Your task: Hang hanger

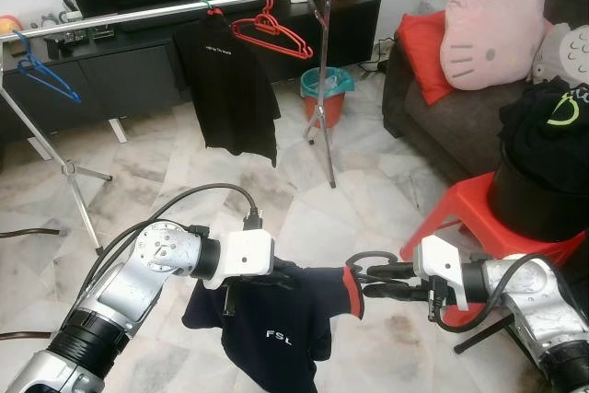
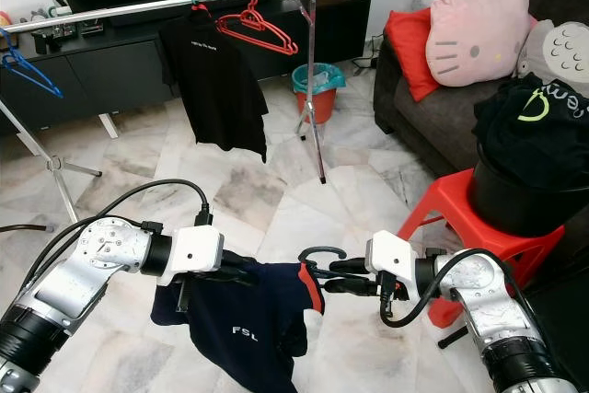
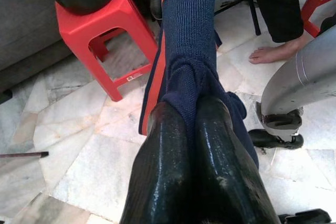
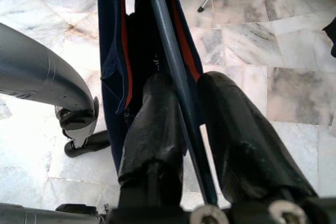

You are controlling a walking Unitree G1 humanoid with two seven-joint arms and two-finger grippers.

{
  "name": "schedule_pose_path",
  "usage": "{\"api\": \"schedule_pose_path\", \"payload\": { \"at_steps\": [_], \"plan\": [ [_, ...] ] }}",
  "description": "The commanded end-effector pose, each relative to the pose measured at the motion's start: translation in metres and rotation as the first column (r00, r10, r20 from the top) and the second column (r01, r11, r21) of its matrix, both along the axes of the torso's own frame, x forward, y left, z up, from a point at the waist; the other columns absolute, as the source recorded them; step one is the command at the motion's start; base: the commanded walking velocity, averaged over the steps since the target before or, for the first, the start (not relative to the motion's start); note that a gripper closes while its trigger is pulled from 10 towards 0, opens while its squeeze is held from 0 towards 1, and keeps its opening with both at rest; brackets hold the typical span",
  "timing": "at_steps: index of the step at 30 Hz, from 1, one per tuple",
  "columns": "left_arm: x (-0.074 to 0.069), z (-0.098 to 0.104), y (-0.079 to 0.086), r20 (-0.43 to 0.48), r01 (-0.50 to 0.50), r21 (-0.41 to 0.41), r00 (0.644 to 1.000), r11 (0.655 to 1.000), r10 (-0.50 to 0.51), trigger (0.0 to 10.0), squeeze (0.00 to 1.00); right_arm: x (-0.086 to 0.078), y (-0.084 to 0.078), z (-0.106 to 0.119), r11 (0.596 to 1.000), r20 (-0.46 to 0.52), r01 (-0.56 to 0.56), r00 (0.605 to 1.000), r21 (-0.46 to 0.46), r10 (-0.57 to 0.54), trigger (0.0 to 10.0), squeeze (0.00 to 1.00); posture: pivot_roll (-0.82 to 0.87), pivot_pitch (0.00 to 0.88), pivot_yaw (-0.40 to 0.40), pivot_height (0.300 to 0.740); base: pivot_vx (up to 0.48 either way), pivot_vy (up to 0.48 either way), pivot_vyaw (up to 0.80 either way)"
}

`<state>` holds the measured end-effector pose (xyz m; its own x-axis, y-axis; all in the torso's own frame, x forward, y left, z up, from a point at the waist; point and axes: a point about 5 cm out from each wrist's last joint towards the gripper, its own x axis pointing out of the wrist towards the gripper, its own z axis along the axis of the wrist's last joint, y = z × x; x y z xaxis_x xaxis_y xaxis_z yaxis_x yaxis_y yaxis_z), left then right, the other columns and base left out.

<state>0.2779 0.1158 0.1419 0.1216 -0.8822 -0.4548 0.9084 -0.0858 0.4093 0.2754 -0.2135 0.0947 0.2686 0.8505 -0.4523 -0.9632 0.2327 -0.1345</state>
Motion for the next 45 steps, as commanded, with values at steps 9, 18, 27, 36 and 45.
{"api": "schedule_pose_path", "payload": {
  "at_steps": [9, 18, 27, 36, 45],
  "plan": [
    [0.001, 0.008, 0.000, 0.040, 0.011, -0.002, 0.999, 1.000, -0.011, 10.0, 0.00, 0.002, 0.008, -0.001, 1.000, 0.009, -0.008, 1.000, 0.021, 0.007, 0.0, 0.00, 0.01, 0.000, 0.044, 0.740, 0.000, 0.000, 0.00],
    [0.000, 0.009, -0.002, 0.001, 0.017, -0.018, 1.000, 1.000, -0.017, 10.0, 0.00, 0.002, 0.013, -0.003, 0.999, 0.012, 0.001, 1.000, 0.043, -0.001, 0.0, 0.00, 0.01, 0.000, 0.047, 0.740, 0.000, 0.000, 0.00],
    [0.000, 0.010, 0.000, -0.021, 0.023, -0.021, 1.000, 1.000, -0.024, 10.0, 1.00, 0.002, 0.013, -0.003, 0.999, 0.010, 0.004, 1.000, 0.044, -0.005, 0.0, 0.00, 0.01, 0.000, 0.046, 0.740, 0.000, 0.000, 0.00],
    [0.003, 0.012, 0.001, -0.004, 0.019, -0.020, 1.000, 1.000, -0.019, 10.0, 1.00, -0.001, 0.016, -0.007, 0.999, 0.002, 0.003, 1.000, 0.048, -0.003, 0.0, 0.00, 0.01, 0.000, 0.047, 0.740, 0.000, 0.000, 0.00],
    [0.017, 0.028, 0.007, 0.073, -0.050, -0.078, 0.996, 0.996, 0.056, 10.0, 1.00, 0.009, 0.015, -0.014, 0.982, 0.064, 0.170, 0.982, 0.077, -0.175, 0.0, 0.00, 0.01, 0.000, 0.047, 0.740, 0.000, 0.000, 0.00]
  ]
}}
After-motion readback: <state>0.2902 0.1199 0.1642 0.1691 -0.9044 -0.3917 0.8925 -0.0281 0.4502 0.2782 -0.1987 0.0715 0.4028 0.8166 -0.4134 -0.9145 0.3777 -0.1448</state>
